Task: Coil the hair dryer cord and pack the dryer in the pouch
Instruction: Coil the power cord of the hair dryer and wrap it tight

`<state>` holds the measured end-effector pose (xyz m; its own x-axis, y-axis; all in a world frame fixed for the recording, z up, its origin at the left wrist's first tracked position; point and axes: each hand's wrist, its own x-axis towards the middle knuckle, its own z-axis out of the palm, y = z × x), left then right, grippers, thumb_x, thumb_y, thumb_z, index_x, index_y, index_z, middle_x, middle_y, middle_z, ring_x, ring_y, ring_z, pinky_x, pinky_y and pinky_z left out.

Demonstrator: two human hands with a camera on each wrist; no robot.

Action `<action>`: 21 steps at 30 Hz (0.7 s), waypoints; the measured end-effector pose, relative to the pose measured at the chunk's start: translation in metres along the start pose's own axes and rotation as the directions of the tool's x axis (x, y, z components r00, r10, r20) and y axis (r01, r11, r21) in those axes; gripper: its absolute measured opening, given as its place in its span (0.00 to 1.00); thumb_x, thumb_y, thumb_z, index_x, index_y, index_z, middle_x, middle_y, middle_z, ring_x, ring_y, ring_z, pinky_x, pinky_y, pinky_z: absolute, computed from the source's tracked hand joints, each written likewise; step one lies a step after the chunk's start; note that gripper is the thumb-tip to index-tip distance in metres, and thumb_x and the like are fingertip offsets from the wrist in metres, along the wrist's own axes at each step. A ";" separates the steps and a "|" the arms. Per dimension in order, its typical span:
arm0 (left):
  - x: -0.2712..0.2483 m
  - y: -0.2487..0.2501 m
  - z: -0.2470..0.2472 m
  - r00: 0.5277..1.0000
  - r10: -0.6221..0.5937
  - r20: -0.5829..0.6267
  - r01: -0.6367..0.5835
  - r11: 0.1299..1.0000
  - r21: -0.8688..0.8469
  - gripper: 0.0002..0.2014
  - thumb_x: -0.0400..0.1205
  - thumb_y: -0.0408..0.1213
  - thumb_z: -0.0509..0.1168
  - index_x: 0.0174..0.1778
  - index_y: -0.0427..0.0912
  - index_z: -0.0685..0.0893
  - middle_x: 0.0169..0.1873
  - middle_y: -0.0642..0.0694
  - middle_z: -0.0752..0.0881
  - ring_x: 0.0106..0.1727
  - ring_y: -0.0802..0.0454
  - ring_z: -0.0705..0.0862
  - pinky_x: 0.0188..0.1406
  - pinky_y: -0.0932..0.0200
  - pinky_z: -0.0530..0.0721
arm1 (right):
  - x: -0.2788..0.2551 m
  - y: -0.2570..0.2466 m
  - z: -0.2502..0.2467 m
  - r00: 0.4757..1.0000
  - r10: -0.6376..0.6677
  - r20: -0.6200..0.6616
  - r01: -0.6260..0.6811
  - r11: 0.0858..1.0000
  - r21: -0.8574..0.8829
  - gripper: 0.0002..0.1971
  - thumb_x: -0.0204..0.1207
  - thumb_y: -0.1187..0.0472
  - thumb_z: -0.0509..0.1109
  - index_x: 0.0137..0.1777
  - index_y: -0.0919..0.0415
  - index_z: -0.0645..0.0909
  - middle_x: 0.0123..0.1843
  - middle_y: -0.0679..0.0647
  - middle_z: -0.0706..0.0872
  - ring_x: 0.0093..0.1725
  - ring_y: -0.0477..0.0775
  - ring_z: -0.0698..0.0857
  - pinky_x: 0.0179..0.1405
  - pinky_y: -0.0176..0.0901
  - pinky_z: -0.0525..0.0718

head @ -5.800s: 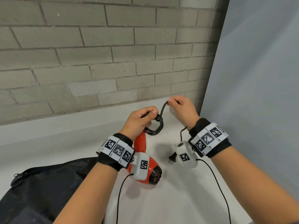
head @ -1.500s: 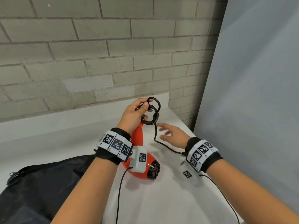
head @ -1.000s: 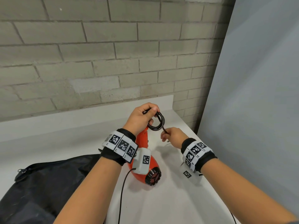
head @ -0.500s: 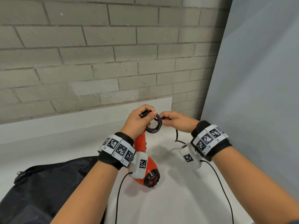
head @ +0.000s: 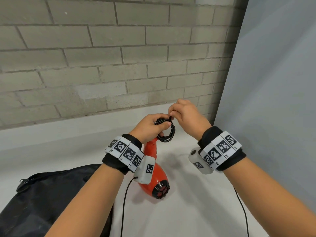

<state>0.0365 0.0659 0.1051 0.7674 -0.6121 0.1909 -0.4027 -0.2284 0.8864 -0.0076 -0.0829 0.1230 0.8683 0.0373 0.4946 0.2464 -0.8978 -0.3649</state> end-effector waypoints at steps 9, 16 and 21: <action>-0.002 0.000 0.014 0.989 0.011 -0.145 -0.028 0.993 -0.115 0.05 0.79 0.34 0.64 0.47 0.47 0.82 0.34 0.53 0.81 0.18 0.64 0.76 0.24 0.72 0.77 | -0.012 0.025 -0.006 0.989 0.095 -0.110 -0.086 0.992 0.090 0.12 0.77 0.60 0.65 0.60 0.59 0.79 0.50 0.54 0.81 0.54 0.52 0.75 0.57 0.43 0.72; 0.002 0.000 0.024 0.975 -0.013 -0.222 -0.030 0.981 -0.190 0.05 0.80 0.33 0.63 0.48 0.45 0.82 0.36 0.51 0.83 0.16 0.64 0.76 0.20 0.74 0.75 | -0.063 0.097 0.039 0.707 0.569 0.421 -0.579 0.807 -0.120 0.22 0.76 0.56 0.67 0.69 0.58 0.70 0.66 0.61 0.78 0.62 0.60 0.79 0.62 0.47 0.77; 0.003 0.003 0.026 0.970 -0.008 -0.244 -0.043 0.978 -0.203 0.05 0.80 0.32 0.63 0.48 0.42 0.82 0.37 0.49 0.82 0.18 0.66 0.77 0.20 0.76 0.74 | -0.090 0.110 0.058 0.529 0.650 0.545 -0.572 0.748 -0.337 0.13 0.78 0.62 0.61 0.60 0.63 0.78 0.54 0.57 0.79 0.48 0.54 0.76 0.41 0.34 0.78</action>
<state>0.0244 0.0440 0.0971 0.8693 -0.4068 0.2807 -0.3254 -0.0437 0.9446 -0.0337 -0.1592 -0.0078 0.8544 -0.3245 -0.4058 -0.4571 -0.8407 -0.2903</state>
